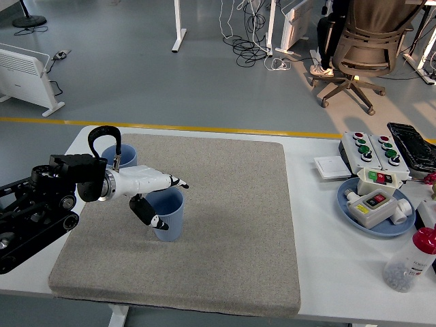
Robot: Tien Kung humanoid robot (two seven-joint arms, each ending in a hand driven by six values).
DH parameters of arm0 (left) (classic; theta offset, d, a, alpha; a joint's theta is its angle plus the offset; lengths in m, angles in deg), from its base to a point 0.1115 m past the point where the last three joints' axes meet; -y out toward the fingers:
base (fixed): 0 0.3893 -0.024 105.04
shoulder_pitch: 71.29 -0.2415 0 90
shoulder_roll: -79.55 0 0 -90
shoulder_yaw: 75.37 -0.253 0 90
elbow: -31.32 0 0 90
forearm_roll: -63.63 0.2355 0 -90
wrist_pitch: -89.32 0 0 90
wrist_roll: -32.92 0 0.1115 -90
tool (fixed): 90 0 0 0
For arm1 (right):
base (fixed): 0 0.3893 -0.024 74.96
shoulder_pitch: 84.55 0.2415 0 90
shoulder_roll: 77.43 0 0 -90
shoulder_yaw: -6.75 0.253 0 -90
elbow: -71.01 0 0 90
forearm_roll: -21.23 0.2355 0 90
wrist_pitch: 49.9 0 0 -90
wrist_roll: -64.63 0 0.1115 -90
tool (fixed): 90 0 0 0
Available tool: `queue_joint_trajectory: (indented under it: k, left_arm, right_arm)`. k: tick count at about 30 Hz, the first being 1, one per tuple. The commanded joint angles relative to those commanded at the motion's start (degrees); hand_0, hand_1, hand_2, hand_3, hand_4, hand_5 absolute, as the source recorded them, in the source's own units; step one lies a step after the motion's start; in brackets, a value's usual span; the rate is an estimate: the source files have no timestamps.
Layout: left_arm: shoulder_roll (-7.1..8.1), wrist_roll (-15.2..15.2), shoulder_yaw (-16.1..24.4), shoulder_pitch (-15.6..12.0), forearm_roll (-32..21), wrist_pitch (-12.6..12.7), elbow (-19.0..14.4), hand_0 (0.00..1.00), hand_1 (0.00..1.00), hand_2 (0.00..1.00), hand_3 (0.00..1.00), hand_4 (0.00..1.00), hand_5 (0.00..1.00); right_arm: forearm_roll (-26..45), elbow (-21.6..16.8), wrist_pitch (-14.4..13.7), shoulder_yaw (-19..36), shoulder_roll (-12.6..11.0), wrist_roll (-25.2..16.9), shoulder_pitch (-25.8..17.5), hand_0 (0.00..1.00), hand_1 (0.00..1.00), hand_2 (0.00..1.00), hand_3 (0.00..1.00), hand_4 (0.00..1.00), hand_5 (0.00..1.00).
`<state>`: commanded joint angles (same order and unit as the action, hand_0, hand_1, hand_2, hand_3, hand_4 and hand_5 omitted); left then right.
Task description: Push cup pick cup insert cup
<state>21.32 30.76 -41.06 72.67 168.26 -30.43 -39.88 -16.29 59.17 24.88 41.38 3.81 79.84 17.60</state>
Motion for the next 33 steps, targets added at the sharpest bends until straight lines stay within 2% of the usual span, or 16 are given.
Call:
queue_joint_trajectory:
  k: [2,3,8,9,14,15,20,21,25,26,27,31,33]
  left_arm:
    - [-0.31,0.1,-0.3,0.1,0.0,0.1,0.6,0.853,0.866,0.948,0.922,0.862,0.345]
    - [-0.41,0.2,-0.4,0.2,0.1,0.1,0.7,0.768,0.795,0.885,0.858,0.834,0.307]
    - [-0.56,0.5,-0.8,0.2,0.3,0.2,1.1,0.768,0.795,0.885,0.858,0.834,0.307]
    - [-0.54,0.6,-0.8,0.2,0.4,0.3,1.0,0.562,0.707,0.832,0.721,0.716,0.185]
    - [-0.37,0.8,-0.5,0.0,0.6,0.3,0.7,0.562,0.707,0.832,0.721,0.716,0.185]
    - [-0.32,0.8,-0.4,-0.1,0.6,0.3,0.7,0.467,0.637,0.787,0.6,0.648,0.111]
    - [-0.02,0.7,0.1,-0.2,0.9,0.1,0.0,0.467,0.637,0.787,0.6,0.648,0.111]
    - [0.06,0.7,0.3,-0.2,0.8,-0.1,-0.2,0.48,0.578,0.737,0.552,0.622,0.09]
    - [0.31,0.6,1.1,-0.3,0.1,-0.6,-0.4,0.48,0.578,0.737,0.552,0.622,0.09]
    - [0.49,0.6,1.4,-0.2,-0.7,-0.9,-0.6,0.48,0.578,0.737,0.552,0.622,0.09]
    - [0.72,0.6,1.8,-0.1,-1.5,-1.3,-0.9,0.496,0.565,0.692,0.509,0.61,0.086]
    - [1.31,0.5,2.5,0.2,-3.3,-2.0,-1.8,0.496,0.565,0.692,0.509,0.61,0.086]
    - [2.45,0.3,3.4,0.9,-4.8,-2.7,-3.1,0.501,0.559,0.668,0.504,0.611,0.103]
  right_arm:
    - [0.0,0.0,0.0,0.0,0.0,0.0,-0.1,0.671,0.615,0.628,0.586,0.147,0.491]
    - [-0.1,0.0,0.0,0.1,0.0,0.0,-0.1,0.671,0.615,0.627,0.586,0.147,0.489]
    - [-0.4,-0.1,0.0,0.3,0.0,0.1,-0.3,0.671,0.615,0.627,0.586,0.147,0.489]
    - [-0.5,-0.1,0.0,0.3,0.0,0.1,-0.3,0.671,0.614,0.628,0.586,0.147,0.489]
    - [-0.6,-0.1,0.0,0.3,-0.1,0.2,-0.5,0.671,0.614,0.628,0.586,0.147,0.489]
    - [-0.7,-0.1,0.0,0.4,-0.1,0.2,-0.5,0.67,0.614,0.627,0.586,0.147,0.489]
    - [-0.9,-0.1,0.0,0.5,-0.1,0.2,-0.7,0.67,0.614,0.627,0.586,0.147,0.489]
    - [-1.0,-0.1,0.0,0.6,-0.1,0.2,-0.7,0.67,0.614,0.627,0.586,0.146,0.488]
    - [-1.0,-0.1,0.0,0.6,-0.1,0.2,-0.7,0.67,0.614,0.627,0.586,0.146,0.488]
    - [-0.9,-0.1,0.0,0.5,-0.1,0.1,-0.7,0.67,0.614,0.627,0.586,0.146,0.488]
    - [-0.8,-0.1,0.0,0.5,-0.1,0.1,-0.7,0.67,0.615,0.627,0.585,0.147,0.488]
    - [-0.5,-0.1,0.0,0.3,-0.1,0.0,-0.5,0.67,0.615,0.627,0.585,0.147,0.488]
    - [-0.1,-0.1,0.0,0.1,-0.1,-0.1,-0.4,0.67,0.614,0.627,0.586,0.147,0.488]
